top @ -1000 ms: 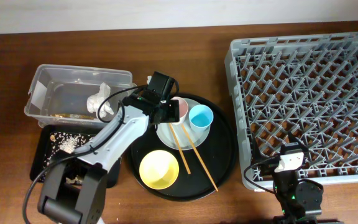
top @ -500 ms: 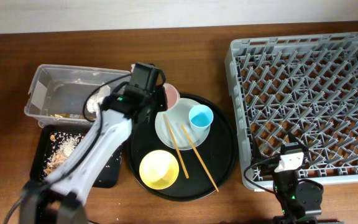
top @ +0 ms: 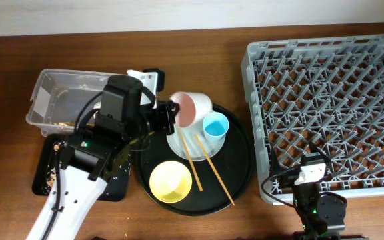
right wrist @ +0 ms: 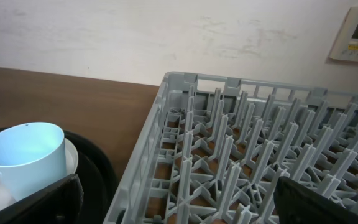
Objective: Sort waste into correct bins and load items into the dishwasher rack
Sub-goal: 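Grasp the pink cup with the left gripper and lift it, then hand the pink cup from the left gripper to the right gripper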
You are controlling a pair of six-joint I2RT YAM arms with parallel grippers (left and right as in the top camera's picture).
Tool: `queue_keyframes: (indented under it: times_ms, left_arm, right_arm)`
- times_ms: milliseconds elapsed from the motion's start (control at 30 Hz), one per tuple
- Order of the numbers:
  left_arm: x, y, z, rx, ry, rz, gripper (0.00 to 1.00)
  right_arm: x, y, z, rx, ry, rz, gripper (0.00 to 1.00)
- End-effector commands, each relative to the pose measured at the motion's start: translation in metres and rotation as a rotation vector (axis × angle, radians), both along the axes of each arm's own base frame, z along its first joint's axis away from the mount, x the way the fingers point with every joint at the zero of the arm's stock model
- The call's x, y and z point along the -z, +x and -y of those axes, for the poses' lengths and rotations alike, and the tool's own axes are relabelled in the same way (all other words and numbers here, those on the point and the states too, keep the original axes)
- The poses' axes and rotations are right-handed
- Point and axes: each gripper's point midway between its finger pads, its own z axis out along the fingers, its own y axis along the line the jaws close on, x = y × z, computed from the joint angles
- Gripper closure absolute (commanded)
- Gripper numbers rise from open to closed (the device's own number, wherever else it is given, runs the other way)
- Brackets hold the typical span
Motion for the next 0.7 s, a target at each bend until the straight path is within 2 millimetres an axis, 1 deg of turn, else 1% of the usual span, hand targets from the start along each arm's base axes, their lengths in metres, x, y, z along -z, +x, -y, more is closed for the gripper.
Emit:
queue_keyframes:
  times_ms: [0, 133, 233, 400, 467, 500, 533, 600, 633, 667]
  left_arm:
    - [-0.026, -0.022, 0.021, 0.238, -0.157, 0.007, 0.99]
    - [-0.025, -0.022, 0.016, 0.245, -0.168, -0.003, 0.99]
    - [-0.018, -0.028, 0.015, 0.243, -0.158, -0.045, 0.99]
    - [-0.017, -0.029, 0.015, 0.247, -0.161, -0.053, 0.99]
    - [-0.023, -0.04, 0.025, 0.325, -0.225, -0.078, 1.0]
    - [-0.028, -0.046, 0.034, 0.391, -0.28, -0.092, 0.99]
    - [-0.03, -0.047, 0.039, 0.427, -0.313, -0.099, 0.99]
    - [-0.031, -0.043, 0.047, 0.511, -0.399, -0.123, 1.0]
    - [-0.034, -0.042, 0.053, 0.597, -0.482, -0.139, 1.0]
    - [-0.037, -0.042, 0.057, 0.662, -0.537, -0.143, 0.99]
  right_arm:
    - [0.003, 0.0, 0.003, 0.015, 0.006, -0.006, 0.01]
    - [0.003, 0.0, 0.003, 0.015, 0.006, -0.006, 0.01]
    - [0.003, 0.0, 0.003, 0.015, 0.006, -0.006, 0.02]
    - [0.003, 0.0, 0.003, 0.015, 0.006, -0.007, 0.01]
    - [0.003, 0.0, 0.003, 0.015, 0.006, -0.006, 0.01]
    - [0.003, 0.0, 0.003, 0.014, 0.006, -0.007, 0.01]
    - [0.003, 0.0, 0.003, 0.014, 0.006, -0.007, 0.01]
    - [0.002, 0.0, 0.003, 0.014, 0.006, -0.005, 0.01]
    - [0.001, 0.0, -0.001, -0.007, 0.009, -0.001, 0.01]
    - [-0.008, -0.002, -0.015, -0.089, 0.017, 0.035, 0.02]
